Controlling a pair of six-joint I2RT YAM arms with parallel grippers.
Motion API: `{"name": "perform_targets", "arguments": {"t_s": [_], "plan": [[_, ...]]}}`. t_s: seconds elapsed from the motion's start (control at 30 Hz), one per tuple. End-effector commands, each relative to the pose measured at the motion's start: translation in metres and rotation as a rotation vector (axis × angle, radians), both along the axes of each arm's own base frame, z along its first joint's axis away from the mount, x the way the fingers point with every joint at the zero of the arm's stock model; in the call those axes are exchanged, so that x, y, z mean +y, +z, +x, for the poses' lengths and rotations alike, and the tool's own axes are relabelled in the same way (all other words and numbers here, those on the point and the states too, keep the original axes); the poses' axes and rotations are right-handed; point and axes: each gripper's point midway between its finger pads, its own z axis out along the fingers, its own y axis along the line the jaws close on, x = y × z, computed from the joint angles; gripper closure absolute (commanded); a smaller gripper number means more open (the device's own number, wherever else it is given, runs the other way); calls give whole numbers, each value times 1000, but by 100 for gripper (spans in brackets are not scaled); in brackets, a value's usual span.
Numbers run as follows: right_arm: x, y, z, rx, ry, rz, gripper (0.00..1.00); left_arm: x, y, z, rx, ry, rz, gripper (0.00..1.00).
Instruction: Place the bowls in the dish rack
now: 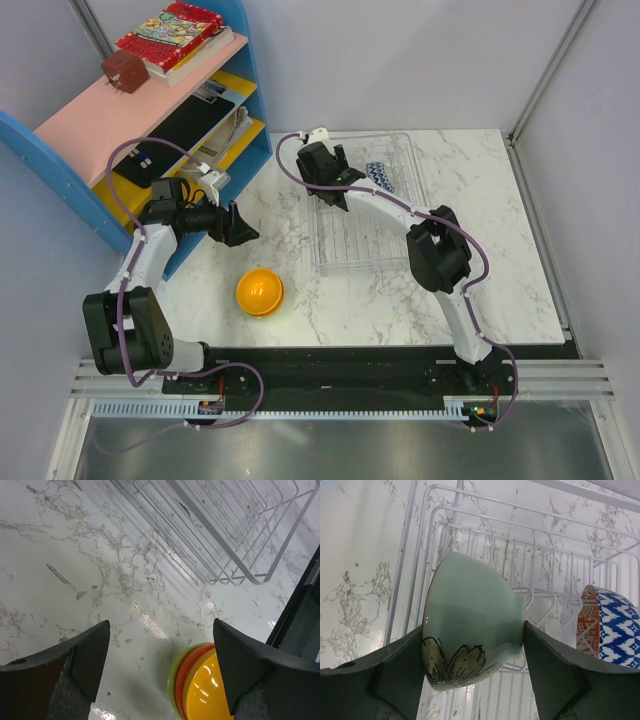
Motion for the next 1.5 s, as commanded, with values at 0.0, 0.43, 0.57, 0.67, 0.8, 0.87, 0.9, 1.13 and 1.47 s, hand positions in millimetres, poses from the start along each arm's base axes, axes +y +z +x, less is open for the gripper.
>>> {"name": "perform_targets", "arguments": {"t_s": [0.0,0.43,0.57,0.67,0.8,0.87,0.9,1.13,1.47], "plan": [[8,16,2,-2,36,42,19,-1,10,1,-63,-30,-10,10],[-12,57,2,-103,-5,-85,3,3,23,-2,-110,-34,37,10],[-1,79,-8,-105,95,-42,3,6,30,-7,-146,-38,78,9],[9,97,-17,-109,171,3,2,7,27,-13,-144,-50,92,9],[18,126,-34,-116,263,57,2,8,19,-25,-125,-84,126,9],[19,130,-44,-98,309,62,2,10,13,-36,-121,-133,164,8],[21,141,-52,-100,351,81,2,11,10,-40,-122,-155,179,9],[17,150,-105,4,583,49,2,16,-17,-76,-126,-363,290,8],[-28,122,-153,176,691,-35,3,14,-52,-104,-68,-483,335,9]]}}
